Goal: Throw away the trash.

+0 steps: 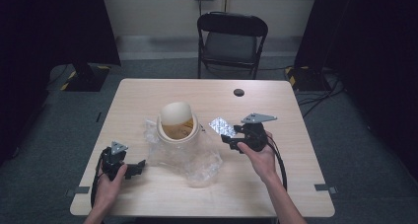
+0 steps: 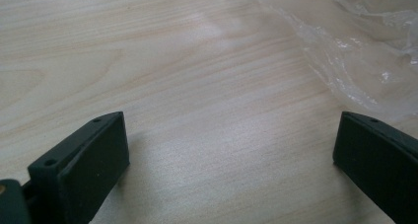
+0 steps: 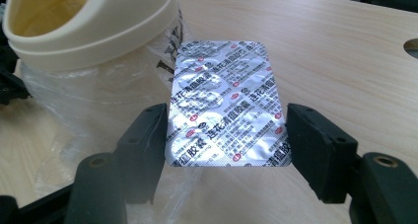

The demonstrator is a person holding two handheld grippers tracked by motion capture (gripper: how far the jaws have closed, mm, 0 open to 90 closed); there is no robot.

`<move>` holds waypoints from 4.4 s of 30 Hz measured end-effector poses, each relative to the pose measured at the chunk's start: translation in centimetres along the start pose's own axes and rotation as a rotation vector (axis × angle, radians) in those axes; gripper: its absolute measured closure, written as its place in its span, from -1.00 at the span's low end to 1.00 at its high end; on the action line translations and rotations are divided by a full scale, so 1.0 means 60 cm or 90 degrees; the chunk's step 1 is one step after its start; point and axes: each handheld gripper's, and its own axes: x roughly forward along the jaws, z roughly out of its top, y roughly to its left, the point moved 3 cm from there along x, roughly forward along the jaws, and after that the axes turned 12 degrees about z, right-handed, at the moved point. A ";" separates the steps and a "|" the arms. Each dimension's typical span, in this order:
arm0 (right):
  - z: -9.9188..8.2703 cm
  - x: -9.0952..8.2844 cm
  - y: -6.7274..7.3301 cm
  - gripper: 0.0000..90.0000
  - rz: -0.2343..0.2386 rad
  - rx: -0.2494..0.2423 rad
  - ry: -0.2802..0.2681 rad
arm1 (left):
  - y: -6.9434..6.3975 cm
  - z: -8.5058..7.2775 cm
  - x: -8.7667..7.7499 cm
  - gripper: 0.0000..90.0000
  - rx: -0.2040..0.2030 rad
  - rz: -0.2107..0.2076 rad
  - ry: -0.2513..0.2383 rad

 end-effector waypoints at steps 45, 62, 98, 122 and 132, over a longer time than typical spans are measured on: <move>0.086 0.064 0.139 -0.24 0.111 -0.090 0.036 | 0.000 0.000 0.000 -1.00 0.000 0.000 0.000; 0.115 0.100 0.139 -0.24 0.094 -0.073 0.032 | 0.000 0.000 0.000 -1.00 0.000 0.000 0.000; 0.116 0.088 0.096 -0.70 0.072 -0.040 -0.013 | 0.000 0.000 0.000 -1.00 0.000 0.000 0.000; 0.076 0.039 0.060 -0.69 -0.008 -0.028 -0.013 | 0.000 0.000 0.000 -1.00 0.000 0.000 0.000; 0.055 0.007 0.031 -0.68 -0.030 -0.005 -0.014 | 0.000 0.000 0.000 -1.00 0.000 0.000 0.000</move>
